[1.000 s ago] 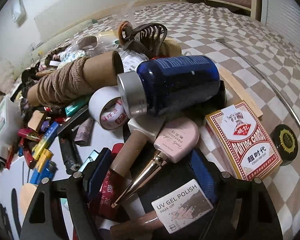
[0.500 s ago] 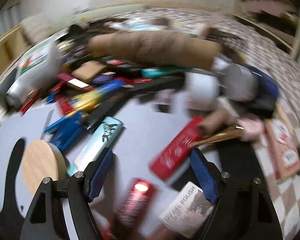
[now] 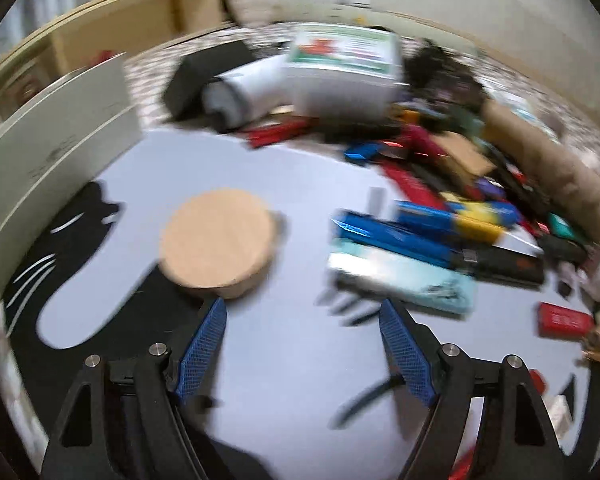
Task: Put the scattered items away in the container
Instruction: 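Move the right tool into the pile toward the white UV gel polish box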
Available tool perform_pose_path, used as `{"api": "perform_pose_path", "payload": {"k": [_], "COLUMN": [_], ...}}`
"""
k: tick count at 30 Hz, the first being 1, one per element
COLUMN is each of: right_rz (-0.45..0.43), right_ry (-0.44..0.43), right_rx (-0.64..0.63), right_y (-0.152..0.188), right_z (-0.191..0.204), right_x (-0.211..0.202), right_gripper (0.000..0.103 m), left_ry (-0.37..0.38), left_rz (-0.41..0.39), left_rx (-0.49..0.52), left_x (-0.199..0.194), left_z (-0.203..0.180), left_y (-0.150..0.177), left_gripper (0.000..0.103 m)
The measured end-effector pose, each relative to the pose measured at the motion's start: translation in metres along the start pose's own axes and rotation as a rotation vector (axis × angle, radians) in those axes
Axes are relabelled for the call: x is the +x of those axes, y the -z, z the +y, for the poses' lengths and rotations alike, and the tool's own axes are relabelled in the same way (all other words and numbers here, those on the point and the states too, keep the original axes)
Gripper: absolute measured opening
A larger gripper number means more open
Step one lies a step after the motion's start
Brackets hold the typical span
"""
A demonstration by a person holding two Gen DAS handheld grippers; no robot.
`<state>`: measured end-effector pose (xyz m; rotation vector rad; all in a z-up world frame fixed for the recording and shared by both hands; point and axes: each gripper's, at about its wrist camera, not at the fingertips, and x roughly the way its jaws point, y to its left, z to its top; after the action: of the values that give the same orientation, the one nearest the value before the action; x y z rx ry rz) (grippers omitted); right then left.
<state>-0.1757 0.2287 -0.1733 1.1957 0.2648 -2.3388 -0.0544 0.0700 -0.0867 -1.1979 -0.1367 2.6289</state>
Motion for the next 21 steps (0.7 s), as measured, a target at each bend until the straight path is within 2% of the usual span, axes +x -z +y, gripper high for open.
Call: {"api": "perform_pose_path", "payload": {"k": [3,6,15,21], "right_rz": [0.007,0.011,-0.015,-0.02], "right_ry": [-0.055,-0.09,0.016,0.09], "right_rx": [-0.012,0.06,0.188,0.326], "right_y": [0.003,0.006,0.024,0.04], "right_z": [0.01,-0.002,-0.037,-0.065], "right_x": [-0.008,-0.017,-0.053,-0.075], "right_gripper": [0.081,0.081,0.081,0.081], "left_ry": [-0.006,-0.01,-0.024,-0.022], "left_rz": [-0.003,-0.006,-0.001,0.003], "left_rx": [-0.002,-0.013,-0.019,-0.015], "left_x": [-0.001,-0.001,0.005,0.007], "left_z": [0.003,0.007,0.009,0.007], "left_y": [0.001,0.002,0.003,0.003], "left_gripper": [0.103,0.103,0.103,0.103]}}
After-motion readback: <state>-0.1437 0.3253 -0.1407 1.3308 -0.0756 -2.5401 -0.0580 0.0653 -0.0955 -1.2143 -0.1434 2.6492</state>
